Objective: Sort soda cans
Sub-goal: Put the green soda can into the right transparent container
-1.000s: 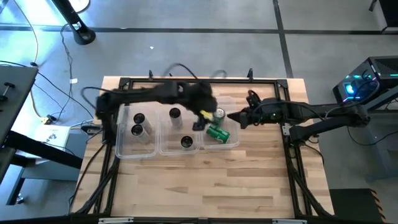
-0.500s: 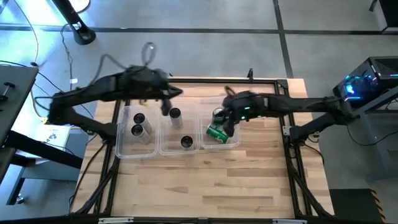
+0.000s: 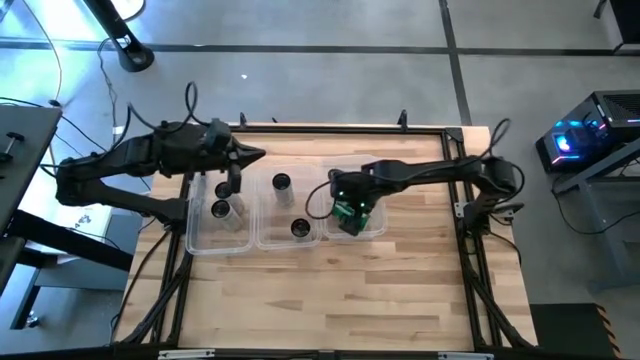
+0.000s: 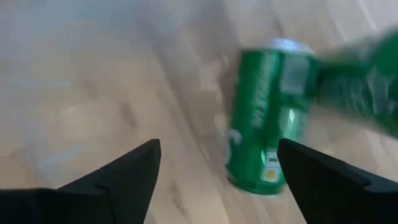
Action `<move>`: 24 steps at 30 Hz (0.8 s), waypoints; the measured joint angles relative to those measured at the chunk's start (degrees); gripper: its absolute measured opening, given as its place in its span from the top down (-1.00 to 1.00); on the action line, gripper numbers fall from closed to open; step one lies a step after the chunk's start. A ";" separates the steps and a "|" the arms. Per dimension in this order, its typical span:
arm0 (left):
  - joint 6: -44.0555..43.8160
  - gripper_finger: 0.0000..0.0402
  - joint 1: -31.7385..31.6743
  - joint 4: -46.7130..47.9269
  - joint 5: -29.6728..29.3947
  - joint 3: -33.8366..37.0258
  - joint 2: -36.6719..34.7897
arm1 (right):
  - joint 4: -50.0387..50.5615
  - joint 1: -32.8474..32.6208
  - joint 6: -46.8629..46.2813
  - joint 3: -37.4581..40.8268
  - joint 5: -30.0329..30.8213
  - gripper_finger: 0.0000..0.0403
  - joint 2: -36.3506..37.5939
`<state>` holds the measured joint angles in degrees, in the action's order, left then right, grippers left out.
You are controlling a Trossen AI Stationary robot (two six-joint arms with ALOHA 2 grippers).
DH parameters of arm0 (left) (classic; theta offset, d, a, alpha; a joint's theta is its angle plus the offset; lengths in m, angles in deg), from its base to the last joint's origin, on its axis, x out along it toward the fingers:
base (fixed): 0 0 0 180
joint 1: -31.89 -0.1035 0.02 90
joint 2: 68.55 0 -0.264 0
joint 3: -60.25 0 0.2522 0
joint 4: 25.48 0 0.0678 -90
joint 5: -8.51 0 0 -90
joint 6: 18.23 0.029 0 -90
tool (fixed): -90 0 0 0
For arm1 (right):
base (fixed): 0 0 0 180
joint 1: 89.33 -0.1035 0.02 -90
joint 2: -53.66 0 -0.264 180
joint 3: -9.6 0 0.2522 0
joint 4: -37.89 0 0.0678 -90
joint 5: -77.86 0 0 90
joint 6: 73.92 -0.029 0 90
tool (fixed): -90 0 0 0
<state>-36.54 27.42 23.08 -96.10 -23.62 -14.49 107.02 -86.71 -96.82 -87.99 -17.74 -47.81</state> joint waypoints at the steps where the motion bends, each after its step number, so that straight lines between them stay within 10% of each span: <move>1: 0.78 1.00 0.00 -0.03 0.85 -0.02 -0.39 | 0.52 0.31 -1.47 0.00 0.66 -0.58 -0.87; 11: 8.16 1.00 0.00 0.04 8.69 -0.02 -1.65 | 1.68 3.34 -14.23 -0.37 2.89 -0.58 -6.33; 24: 10.00 1.00 0.00 -1.29 6.60 -0.04 -1.61 | 5.38 -0.55 -5.31 -3.98 8.96 -0.58 -9.91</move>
<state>-26.55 27.42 21.79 -89.50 -23.66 -16.10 112.40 -87.27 -102.14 -91.97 -8.78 -57.72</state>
